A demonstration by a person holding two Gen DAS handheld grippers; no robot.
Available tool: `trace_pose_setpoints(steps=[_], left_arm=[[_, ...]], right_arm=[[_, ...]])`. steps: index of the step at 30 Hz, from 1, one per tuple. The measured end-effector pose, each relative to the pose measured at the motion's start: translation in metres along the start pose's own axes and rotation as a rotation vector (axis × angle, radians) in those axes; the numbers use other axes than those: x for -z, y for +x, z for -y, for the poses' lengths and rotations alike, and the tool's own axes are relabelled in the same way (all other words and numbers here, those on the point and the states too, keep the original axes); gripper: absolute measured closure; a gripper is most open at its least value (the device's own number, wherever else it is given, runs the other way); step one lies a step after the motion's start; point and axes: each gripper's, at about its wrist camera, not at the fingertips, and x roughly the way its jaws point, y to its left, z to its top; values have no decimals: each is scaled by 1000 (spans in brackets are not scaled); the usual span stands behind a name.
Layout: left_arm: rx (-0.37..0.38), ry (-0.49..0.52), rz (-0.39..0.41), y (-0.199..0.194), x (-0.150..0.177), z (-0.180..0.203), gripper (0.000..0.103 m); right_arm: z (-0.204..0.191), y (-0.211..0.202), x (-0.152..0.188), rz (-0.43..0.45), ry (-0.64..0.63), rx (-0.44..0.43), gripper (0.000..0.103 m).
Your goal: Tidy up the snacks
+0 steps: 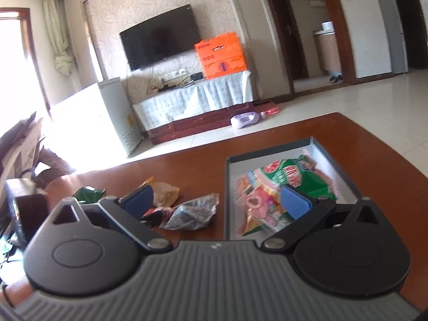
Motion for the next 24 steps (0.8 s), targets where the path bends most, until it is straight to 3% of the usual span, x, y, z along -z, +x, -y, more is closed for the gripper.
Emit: trace_pose_setpoints(steps=[4,9,14,16,17,18,20,22,24], left_arm=[[-2,-10,-36,12,4,-2,49],[9,15,-61,21,7,5,82],[27,15,-71,23,7,7,83],[23,26,-95,26,7,9,75],[14,27,-94,26,7,9,62],[15,22,-88,26,7,9,60],[32,14,-80,26,6,7,61],[40,16,-83,27,6,8,76],[39,15,-80,26,6,8,76]], right_arm=[[-20,8,9,-67,-104,1,0],[-31,13,12,-99,-154,18,0],[-28,14,12,-105,-147,30,0],[-27,14,13,-108,-143,35,0],[-26,15,13,-109,-139,36,0],[-26,15,13,-110,-137,38,0],[-26,14,14,-111,-142,43,0],[-26,15,14,-115,-147,47,0],[-27,16,13,-117,-143,48,0]])
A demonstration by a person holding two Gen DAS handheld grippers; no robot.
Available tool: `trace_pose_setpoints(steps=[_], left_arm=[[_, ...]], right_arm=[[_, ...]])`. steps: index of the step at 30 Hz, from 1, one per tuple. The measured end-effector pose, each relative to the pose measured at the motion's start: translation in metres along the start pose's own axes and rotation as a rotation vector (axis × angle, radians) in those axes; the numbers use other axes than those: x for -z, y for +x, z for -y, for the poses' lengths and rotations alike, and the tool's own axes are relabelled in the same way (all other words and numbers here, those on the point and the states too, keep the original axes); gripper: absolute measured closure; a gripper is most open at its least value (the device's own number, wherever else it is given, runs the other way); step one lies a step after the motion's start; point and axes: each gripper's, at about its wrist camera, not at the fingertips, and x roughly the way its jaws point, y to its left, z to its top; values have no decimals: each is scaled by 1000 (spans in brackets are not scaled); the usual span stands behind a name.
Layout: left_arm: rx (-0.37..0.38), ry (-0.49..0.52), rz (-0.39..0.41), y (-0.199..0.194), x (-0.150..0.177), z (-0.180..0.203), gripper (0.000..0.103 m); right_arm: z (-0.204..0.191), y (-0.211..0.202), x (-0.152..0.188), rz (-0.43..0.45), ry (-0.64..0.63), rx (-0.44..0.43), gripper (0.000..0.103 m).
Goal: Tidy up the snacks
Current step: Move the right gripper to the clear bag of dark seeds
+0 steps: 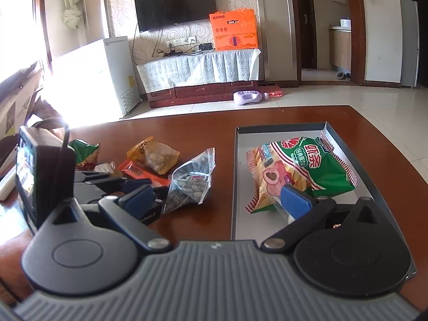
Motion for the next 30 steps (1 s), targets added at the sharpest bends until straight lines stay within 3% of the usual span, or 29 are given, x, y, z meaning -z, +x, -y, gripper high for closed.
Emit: trace_pose_setpoints(steps=[17,24,28,30], left_arm=[[-78,-7,-5,-52,29,-33,76],[-104,-5,-52,-54,44,-49,75],[-97,-27,-60,-53,42,-48,75],[-90,-29,-62,-53,41,-47,75]], right_arm=[[-36,17,-4,6,-56,-34,0],[-56,58,2,-113,-86,-34,0],[-58,84,11,-195,-92,22,0],[-61,92,11,-189,-125,63,0]])
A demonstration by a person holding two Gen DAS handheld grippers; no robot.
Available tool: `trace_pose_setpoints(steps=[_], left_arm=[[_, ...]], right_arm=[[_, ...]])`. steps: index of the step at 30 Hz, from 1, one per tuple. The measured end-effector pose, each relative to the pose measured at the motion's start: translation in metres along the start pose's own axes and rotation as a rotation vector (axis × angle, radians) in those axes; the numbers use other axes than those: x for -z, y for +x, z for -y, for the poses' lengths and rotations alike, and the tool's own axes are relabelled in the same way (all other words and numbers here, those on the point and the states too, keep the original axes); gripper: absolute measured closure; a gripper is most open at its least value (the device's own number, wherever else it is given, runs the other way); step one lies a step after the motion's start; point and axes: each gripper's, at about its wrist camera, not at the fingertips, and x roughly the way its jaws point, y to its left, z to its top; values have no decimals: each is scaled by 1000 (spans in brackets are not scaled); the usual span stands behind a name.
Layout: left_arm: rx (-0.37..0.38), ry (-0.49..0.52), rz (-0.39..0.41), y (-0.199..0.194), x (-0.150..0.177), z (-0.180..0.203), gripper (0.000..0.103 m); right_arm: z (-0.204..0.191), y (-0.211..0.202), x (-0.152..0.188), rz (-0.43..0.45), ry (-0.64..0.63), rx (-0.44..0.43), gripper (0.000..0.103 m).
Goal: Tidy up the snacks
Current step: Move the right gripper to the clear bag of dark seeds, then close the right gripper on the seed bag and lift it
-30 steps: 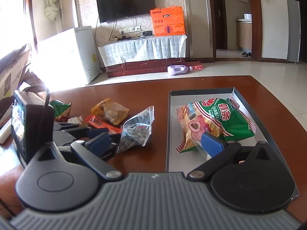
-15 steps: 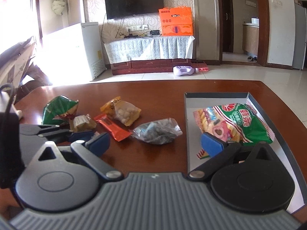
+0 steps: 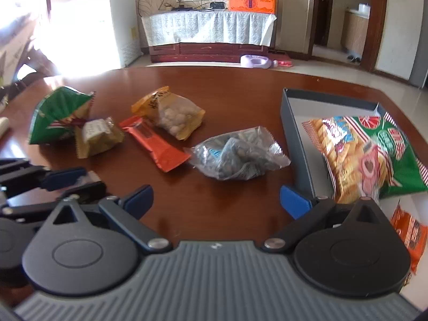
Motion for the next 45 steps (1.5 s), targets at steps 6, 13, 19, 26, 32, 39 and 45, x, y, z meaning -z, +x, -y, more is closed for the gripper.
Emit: trace_pose_setpoints(steps=[6,13,19,26,32,39,45], left_arm=[[13,-26,-9,3,-3,-4,74],[17,-51,-19,8,-6,-8,69],[12,-42,-15,9,-6,-7,62],[12,-61,-17,7,-3,-12,46],[8,-66,-20,0,5,-15,30],[18,-49,-37,-13,14,-16,26],[62,-5,-59,-21,18,-20,26]], right_arm=[[-2,23,-10,-7,-19,121,0],[2,48,-30,-44,5,93,0],[3,50,-35,-53,-32,-12,4],[-2,18,-16,-38,-78,-40,14],[-1,-13,4,-51,-71,-54,15],[8,-31,23,-68,-71,-60,5],[5,-37,29,-67,-160,-30,4]])
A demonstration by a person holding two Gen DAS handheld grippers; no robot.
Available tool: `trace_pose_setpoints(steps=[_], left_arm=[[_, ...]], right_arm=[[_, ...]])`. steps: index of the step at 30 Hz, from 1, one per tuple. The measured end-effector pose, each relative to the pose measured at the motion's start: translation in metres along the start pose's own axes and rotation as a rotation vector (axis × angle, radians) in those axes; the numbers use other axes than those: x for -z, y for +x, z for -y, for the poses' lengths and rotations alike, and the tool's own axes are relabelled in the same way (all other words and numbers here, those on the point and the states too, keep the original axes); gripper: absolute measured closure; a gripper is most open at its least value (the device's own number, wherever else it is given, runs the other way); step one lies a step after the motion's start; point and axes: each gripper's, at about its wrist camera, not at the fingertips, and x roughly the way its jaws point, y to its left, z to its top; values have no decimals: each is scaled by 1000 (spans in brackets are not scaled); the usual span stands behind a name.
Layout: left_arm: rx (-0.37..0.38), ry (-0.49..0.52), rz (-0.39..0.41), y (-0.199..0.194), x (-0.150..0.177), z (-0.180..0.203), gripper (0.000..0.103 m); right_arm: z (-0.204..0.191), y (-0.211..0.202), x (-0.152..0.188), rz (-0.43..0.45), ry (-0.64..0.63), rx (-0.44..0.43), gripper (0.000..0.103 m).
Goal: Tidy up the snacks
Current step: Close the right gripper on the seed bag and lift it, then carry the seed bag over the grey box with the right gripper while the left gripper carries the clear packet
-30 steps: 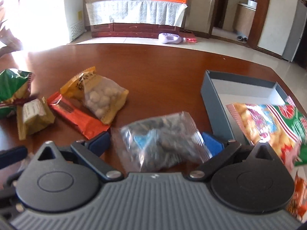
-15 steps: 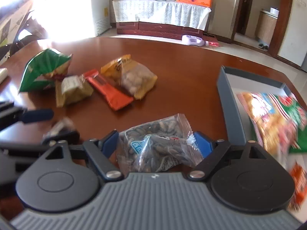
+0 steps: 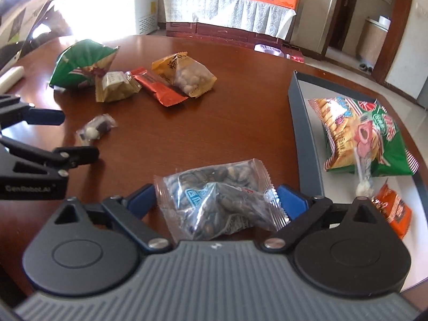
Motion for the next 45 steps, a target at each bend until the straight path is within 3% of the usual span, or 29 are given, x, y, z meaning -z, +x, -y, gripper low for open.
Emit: trace_pose_setpoints(steps=[6,9,11,14,19,20,21,22,23,25,32,45], left_arm=[[58,-16,-23,-4,6,-16,23],[35,-26,-19,-2,6,-21,22],[27,-19,-12,1,3,-18,22],[18,26,9,7,-4,-7,22],[29,100,46,15,-12,13,23],[33,103,49,16,-13,14,27],[43,98,51,16,-14,14,43],[55,89,50,16,-15,14,54],[59,84,47,16,-15,13,69],[56,84,45,17,-15,13,82],[60,78,54,18,-16,17,85],[8,74,138,10,-23,25,86]], right_arm=[[-1,-5,1,-7,-37,-92,4],[10,-21,-2,86,34,-174,4],[15,-25,-2,105,45,-158,4],[14,-14,1,16,4,-102,4],[11,-9,2,11,-8,-111,4],[11,-7,2,8,-8,-120,4],[10,-5,1,3,-11,-128,5],[8,-3,2,-2,-18,-131,11],[6,-3,2,2,-25,-141,27],[6,-5,1,7,-19,-152,33],[2,-19,2,51,-27,-117,39],[24,-48,-9,203,123,-131,39]])
